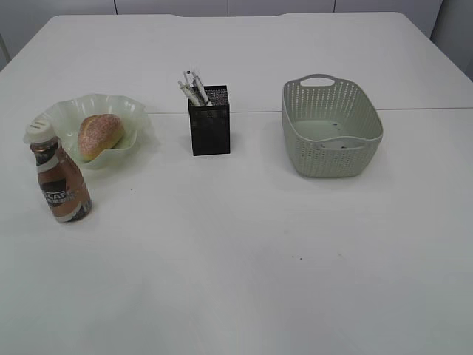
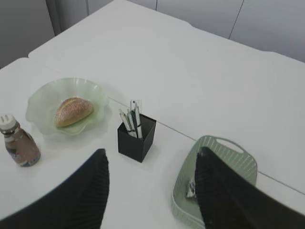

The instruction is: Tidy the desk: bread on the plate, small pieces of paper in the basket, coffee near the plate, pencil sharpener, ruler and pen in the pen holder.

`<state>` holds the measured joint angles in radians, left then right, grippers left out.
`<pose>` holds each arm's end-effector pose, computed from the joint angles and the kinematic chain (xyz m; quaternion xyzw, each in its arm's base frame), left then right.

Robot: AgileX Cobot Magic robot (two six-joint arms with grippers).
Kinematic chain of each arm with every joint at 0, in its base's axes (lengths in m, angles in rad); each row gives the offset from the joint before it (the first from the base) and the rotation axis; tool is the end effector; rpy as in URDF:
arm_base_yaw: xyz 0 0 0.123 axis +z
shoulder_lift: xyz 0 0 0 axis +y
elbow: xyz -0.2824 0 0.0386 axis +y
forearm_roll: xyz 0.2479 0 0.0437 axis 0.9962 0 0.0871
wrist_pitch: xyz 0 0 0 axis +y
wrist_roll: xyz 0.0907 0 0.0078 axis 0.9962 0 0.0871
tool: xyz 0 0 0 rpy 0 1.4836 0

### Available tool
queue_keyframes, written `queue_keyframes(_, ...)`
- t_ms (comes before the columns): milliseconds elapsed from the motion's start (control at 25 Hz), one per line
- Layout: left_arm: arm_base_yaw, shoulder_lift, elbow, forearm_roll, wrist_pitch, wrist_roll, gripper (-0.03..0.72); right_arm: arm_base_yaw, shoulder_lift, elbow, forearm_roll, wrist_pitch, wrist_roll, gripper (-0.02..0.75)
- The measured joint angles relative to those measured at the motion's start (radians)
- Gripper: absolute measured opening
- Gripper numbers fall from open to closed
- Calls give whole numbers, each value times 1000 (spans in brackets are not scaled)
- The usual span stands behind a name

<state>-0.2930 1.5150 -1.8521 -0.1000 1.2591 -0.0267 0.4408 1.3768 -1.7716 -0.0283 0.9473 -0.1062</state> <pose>0.2877 -0.0958 0.4632 0.1265 0.9233 -0.1065 0.3468 0.2512 0.1162 0.5023 -0.2308 0.8191 0.0735 0.5200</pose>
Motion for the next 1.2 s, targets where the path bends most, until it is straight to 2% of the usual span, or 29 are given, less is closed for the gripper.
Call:
queue_keyframes(120,-8,-59,0,2,0,15,500,0,-42,5,-2,57,0,405)
queue_keyframes(320,-57,-165,0,14,2,40,500,0,-145,79,-4,55,0,393)
queue_keyframes(520,-122,-267,0,29,7,54,500,0,-295,248,-4,30,0,393)
queue_keyframes(680,-146,-378,30,40,-1,56,497,0,-447,404,-4,10,0,393)
queue_keyframes(840,-148,-519,173,42,-40,68,497,0,-595,517,-4,8,0,393)
queue_keyframes(1040,-148,-756,493,-12,-160,186,496,0,-732,566,-4,13,6,392)
queue_keyframes(1200,-149,-963,708,-47,-237,216,496,0,-773,566,-4,85,62,392)
